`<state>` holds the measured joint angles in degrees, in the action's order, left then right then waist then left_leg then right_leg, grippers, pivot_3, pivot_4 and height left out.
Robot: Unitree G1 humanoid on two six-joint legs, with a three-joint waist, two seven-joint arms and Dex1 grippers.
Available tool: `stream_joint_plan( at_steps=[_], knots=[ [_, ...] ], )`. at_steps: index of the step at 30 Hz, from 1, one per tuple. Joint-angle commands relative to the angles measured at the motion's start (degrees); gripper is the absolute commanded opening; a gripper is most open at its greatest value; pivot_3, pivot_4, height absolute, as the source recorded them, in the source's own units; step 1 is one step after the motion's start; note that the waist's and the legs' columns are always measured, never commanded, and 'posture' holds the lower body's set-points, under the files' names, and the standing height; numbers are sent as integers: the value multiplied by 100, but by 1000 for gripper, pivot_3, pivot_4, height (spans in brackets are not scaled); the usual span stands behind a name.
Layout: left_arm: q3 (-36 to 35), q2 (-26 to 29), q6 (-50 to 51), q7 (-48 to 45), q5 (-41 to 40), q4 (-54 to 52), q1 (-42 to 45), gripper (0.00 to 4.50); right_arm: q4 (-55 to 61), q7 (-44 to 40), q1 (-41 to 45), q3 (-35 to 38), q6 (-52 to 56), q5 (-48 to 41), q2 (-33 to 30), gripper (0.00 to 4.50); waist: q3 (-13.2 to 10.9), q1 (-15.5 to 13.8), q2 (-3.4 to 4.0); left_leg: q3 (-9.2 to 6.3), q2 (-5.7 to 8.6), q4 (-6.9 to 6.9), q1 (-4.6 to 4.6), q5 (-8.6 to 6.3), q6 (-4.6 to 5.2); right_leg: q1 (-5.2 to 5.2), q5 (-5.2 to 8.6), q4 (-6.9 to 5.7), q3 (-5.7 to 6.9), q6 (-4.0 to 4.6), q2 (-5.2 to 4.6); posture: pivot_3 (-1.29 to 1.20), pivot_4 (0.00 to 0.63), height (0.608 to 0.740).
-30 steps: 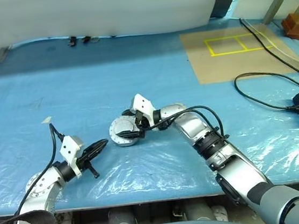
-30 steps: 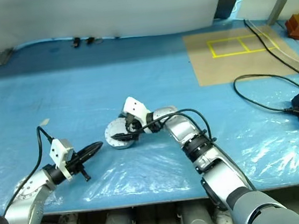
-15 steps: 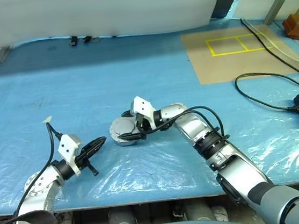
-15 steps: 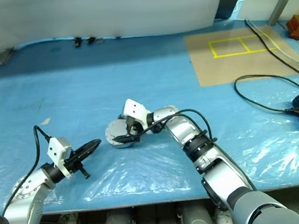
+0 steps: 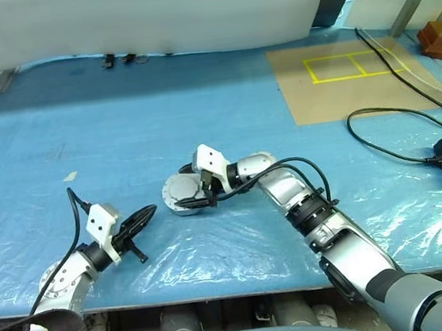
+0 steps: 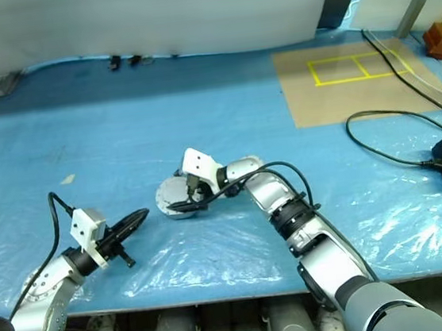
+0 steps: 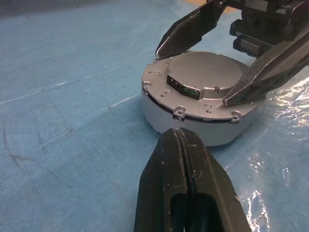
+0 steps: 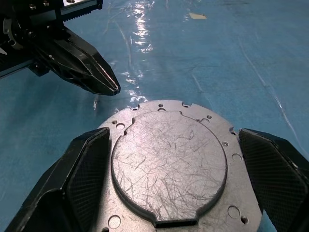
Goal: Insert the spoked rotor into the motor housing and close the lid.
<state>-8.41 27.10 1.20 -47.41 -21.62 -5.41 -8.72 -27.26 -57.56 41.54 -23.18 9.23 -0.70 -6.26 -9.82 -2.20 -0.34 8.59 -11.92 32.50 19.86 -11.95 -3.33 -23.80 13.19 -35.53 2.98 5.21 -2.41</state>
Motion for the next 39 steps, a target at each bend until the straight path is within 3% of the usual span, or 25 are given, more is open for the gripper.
stream_joint_plan(
  at_steps=[1,3,21,27,39],
  knots=[
    [-100,-5,-95,59,-77,-252,-23,0,-98,-138,30,-87,-12,47,16,3502,0,-1,0,0,-1,0,0,0,0,0,0,0,0,0,0,0,150,740],
    [-96,-9,-80,81,-86,-262,-22,0,-113,-131,57,-65,-34,64,21,2972,0,-1,0,0,-1,0,0,0,0,0,0,0,0,0,0,0,150,740],
    [-74,-13,40,192,-130,-419,-70,0,-217,-275,391,-70,76,191,-44,2974,0,-9,0,0,-4,8,1,-1,1,0,0,-5,0,1,0,0,150,740],
    [-51,-2,96,192,-144,-418,-16,0,-516,84,405,-9,62,341,33,2974,0,-2,0,0,-4,8,-2,-1,1,0,-1,-9,0,1,0,0,150,740],
    [-7,31,137,131,-106,-314,123,0,-462,192,55,-40,154,253,237,2974,0,-5,1,0,-8,6,-79,-15,24,72,11,-9,-3,-17,-5,0,150,740]
  ],
)
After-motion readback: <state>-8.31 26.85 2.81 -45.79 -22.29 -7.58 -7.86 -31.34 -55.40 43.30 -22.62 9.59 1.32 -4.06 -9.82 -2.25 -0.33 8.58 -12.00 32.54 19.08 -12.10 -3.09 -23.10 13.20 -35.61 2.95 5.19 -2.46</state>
